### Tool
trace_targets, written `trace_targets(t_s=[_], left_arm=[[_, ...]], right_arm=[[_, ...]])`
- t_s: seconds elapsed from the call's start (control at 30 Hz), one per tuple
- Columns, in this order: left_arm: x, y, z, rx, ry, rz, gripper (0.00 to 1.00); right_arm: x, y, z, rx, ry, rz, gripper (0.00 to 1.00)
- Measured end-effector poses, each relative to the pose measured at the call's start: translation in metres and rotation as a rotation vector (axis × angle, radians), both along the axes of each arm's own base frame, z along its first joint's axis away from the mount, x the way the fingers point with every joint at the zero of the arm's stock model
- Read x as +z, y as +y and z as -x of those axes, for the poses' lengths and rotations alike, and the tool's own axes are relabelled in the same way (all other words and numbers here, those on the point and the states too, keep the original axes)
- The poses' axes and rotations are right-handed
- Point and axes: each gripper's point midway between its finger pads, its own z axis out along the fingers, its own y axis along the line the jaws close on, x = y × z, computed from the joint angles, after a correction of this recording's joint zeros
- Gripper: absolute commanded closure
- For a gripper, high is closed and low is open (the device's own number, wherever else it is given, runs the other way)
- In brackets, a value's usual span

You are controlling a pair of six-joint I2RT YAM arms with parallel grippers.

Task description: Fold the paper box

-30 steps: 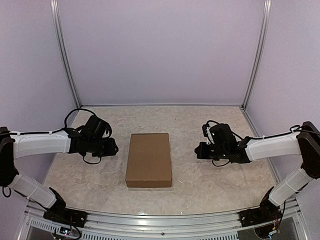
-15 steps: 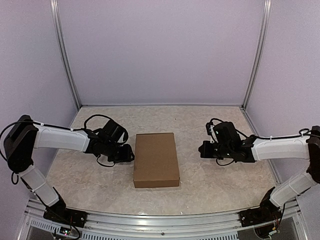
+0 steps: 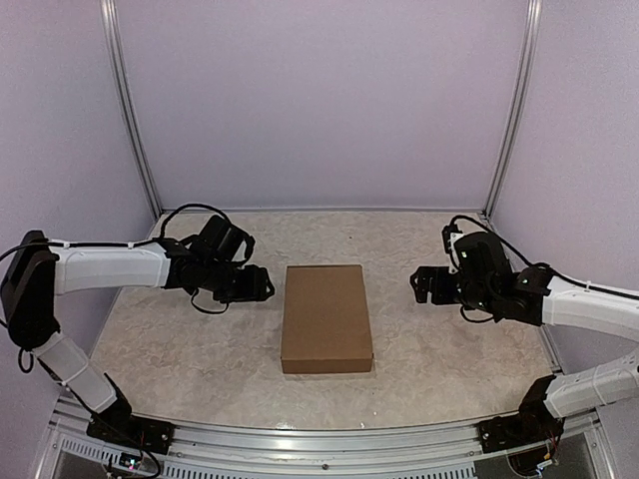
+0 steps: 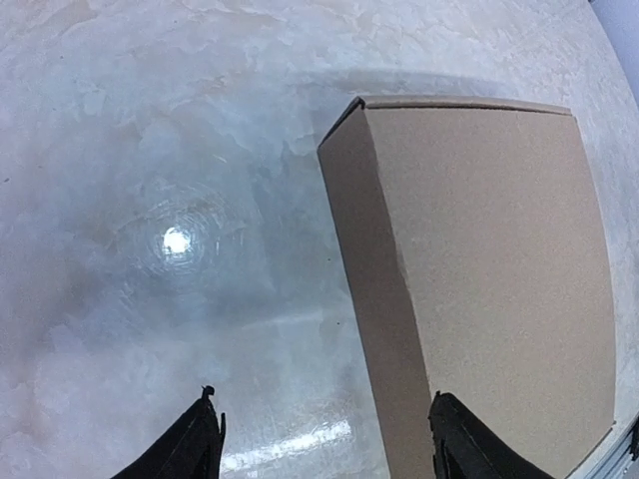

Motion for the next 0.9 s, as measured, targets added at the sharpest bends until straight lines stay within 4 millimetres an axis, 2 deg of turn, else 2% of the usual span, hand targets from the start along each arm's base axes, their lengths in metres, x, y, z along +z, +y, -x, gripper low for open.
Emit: trace_targets(t_s=[0.07, 0.1, 0.13, 0.3, 0.53, 0.67, 0.8, 0.9], left_arm=[[0.018, 0.008, -0.003, 0.012, -0.042, -0.017, 0.16], [0.027, 0.01, -0.005, 0.014, -0.065, -0.019, 0.05], [0.04, 0.013, -0.008, 0.016, -0.097, -0.022, 0.02], [0.103, 0.029, -0.019, 0.048, -0.241, -0.029, 0.01], [0.161, 0.067, -0.013, 0.094, -0.388, -0.092, 0.01], [0.197, 0.089, 0.001, 0.111, -0.492, -0.104, 0.01], [0.234, 0.105, 0.021, 0.101, -0.61, -0.072, 0.01], [0.246, 0.111, 0.039, 0.065, -0.684, -0.038, 0.01]], right_arm=[[0.012, -0.01, 0.0, -0.025, -0.033, 0.024, 0.0], [0.019, -0.014, 0.0, -0.036, -0.05, 0.03, 0.0], [0.025, -0.017, 0.0, -0.049, -0.067, 0.034, 0.0], [0.058, -0.043, 0.002, -0.144, -0.16, 0.051, 0.0], [0.095, -0.079, 0.007, -0.291, -0.247, 0.083, 0.0], [0.112, -0.093, 0.012, -0.348, -0.278, 0.074, 0.0], [0.128, -0.097, 0.018, -0.341, -0.307, 0.041, 0.0], [0.144, -0.092, 0.025, -0.262, -0.346, 0.022, 0.0]])
